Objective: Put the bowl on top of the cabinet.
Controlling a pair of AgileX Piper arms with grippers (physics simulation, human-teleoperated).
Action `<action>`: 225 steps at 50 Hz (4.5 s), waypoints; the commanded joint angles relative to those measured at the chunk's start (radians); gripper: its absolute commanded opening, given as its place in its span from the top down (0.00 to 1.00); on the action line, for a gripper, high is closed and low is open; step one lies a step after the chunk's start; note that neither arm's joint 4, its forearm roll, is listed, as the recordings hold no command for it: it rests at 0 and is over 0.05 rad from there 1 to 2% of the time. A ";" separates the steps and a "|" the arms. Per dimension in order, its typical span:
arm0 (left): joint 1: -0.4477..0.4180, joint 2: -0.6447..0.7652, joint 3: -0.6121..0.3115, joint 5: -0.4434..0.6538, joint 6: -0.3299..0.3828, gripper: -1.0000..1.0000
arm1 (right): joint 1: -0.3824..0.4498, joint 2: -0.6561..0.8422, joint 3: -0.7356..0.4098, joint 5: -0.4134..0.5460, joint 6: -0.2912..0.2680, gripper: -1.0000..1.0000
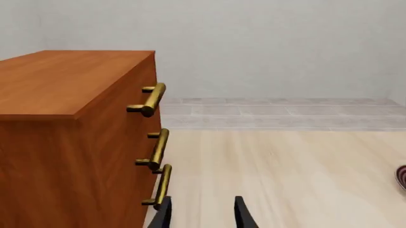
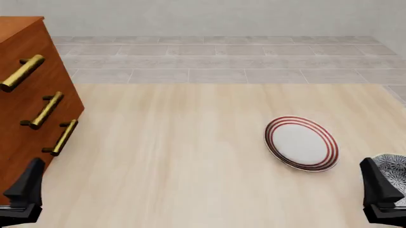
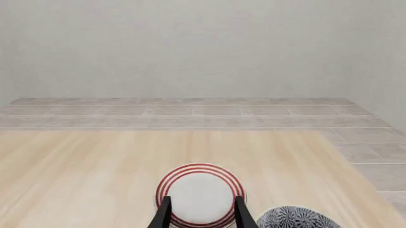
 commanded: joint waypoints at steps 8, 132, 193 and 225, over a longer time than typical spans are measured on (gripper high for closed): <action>-0.002 0.007 0.002 -0.005 -0.003 0.00 | -0.001 0.001 -0.002 0.002 0.000 0.00; -0.001 0.002 0.003 -0.005 0.001 0.00 | -0.701 0.618 -0.285 0.062 -0.274 0.00; -0.001 0.001 0.001 -0.002 0.001 0.00 | -0.757 0.962 -0.300 -0.084 -0.388 0.00; -0.001 0.001 0.000 -0.002 0.001 0.00 | -0.771 1.086 -0.308 -0.130 -0.445 0.00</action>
